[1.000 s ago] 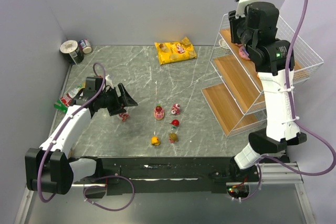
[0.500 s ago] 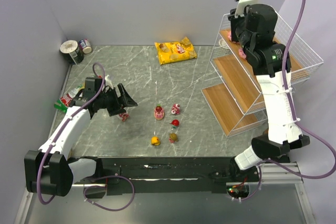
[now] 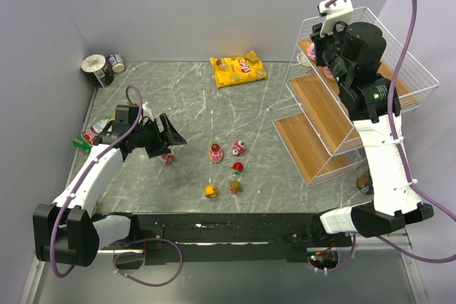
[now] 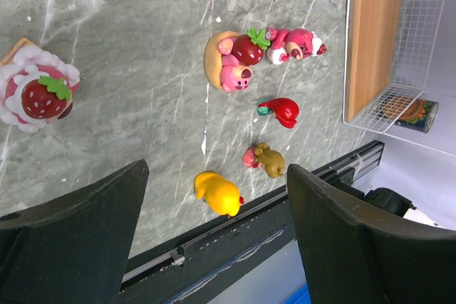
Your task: Place and organize the plastic toys onto the shelf
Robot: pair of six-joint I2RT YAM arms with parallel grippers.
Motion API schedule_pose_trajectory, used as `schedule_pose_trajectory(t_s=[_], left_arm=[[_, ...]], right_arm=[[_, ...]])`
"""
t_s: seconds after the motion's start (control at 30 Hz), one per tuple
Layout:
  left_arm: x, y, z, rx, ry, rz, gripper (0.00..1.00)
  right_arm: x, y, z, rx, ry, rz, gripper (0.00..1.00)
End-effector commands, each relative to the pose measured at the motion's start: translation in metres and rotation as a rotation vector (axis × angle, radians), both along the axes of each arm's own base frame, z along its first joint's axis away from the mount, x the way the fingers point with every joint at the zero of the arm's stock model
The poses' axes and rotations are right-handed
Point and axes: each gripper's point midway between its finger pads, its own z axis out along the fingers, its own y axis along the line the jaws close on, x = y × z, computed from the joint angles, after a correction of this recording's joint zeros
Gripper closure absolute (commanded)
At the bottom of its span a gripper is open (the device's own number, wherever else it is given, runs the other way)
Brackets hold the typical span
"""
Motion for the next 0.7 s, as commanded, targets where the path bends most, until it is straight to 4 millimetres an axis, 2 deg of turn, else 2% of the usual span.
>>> schedule_pose_trajectory(t_s=[0.0,0.13,0.2,0.27,0.37,0.47,0.67], left_arm=[[-0.001,-0.001,0.007,-0.008,-0.038,-0.017,0.16],[-0.001,-0.001,0.007,-0.008,-0.041,-0.018,0.15],[-0.001,-0.001,0.008,-0.008,-0.044,-0.018,0.15],[-0.001,0.0,0.008,-0.006,-0.046,-0.016,0.15],[-0.001,-0.001,0.009,-0.007,-0.045,-0.017,0.15],[-0.001,-0.001,0.009,-0.008,-0.047,-0.018,0.15],[-0.001,-0.001,0.008,-0.011,-0.043,-0.019,0.15]], right_arm=[[-0.005,0.001,0.021,-0.004,-0.08,0.047,1.0],[-0.003,-0.006,0.024,0.005,-0.081,0.016,0.94],[-0.005,-0.006,0.027,0.023,-0.088,0.015,0.76],[-0.007,-0.005,0.03,0.043,-0.096,0.017,0.7],[-0.009,-0.001,0.033,0.063,-0.096,0.042,0.55],[-0.011,0.002,0.036,0.086,-0.099,0.052,0.48],[-0.006,0.003,0.039,0.148,-0.07,0.03,0.44]])
